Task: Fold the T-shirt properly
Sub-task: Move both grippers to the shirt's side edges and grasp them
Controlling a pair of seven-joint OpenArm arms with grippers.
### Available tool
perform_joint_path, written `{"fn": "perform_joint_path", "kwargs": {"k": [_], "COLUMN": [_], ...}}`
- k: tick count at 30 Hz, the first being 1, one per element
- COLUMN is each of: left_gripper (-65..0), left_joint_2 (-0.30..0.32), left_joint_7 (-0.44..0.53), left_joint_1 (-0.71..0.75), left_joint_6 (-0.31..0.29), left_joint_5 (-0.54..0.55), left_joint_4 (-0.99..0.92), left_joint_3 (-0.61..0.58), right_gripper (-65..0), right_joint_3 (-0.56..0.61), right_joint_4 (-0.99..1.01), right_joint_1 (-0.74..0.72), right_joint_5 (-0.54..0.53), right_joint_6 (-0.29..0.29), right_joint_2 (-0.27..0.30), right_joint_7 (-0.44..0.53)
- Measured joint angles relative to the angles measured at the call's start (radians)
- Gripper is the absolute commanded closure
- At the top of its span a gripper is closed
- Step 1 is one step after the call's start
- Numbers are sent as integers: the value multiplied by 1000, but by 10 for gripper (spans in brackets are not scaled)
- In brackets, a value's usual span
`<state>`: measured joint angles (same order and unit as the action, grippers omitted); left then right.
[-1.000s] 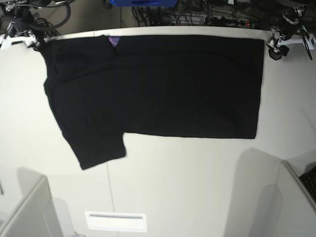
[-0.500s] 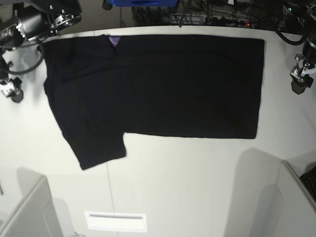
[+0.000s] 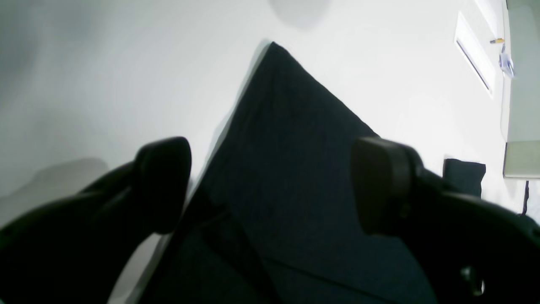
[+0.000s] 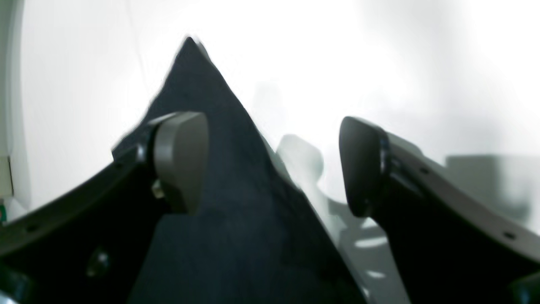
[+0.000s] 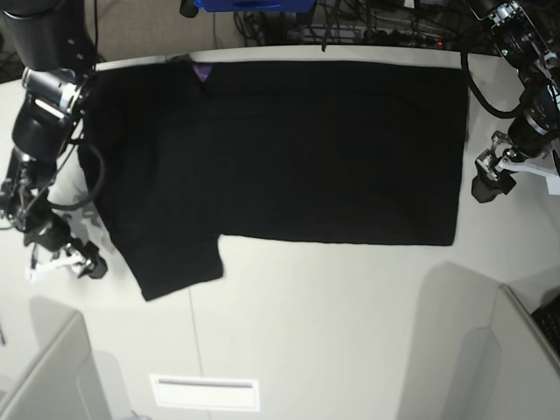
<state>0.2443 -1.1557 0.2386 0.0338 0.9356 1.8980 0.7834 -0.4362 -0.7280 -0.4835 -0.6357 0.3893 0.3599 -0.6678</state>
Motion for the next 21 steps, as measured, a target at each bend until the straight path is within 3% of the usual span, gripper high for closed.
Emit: {"fn": "perform_joint_path", "kwargs": {"k": [9,18,21], "left_gripper": [-569,-569,-569], "left_joint_2": [57,92,106], "left_joint_7": [-2,90,92], "left_joint_1": [-9,-1,-8], "left_joint_6": [0,3,3], "left_joint_5": [5,4,4], "left_joint_4": [-74,-186,-208], "left_joint_3": [-5,0,-2], "right_gripper": [-453,-450,-383], "right_joint_3": [269,292,292], "right_joint_4": [299,303,290], "right_joint_1": [-127,-120,-119], "right_joint_5": [-19,-31,-26], "right_joint_6": [4,23,76], "right_joint_2": [18,23,23], "right_joint_7": [158,133,86]}}
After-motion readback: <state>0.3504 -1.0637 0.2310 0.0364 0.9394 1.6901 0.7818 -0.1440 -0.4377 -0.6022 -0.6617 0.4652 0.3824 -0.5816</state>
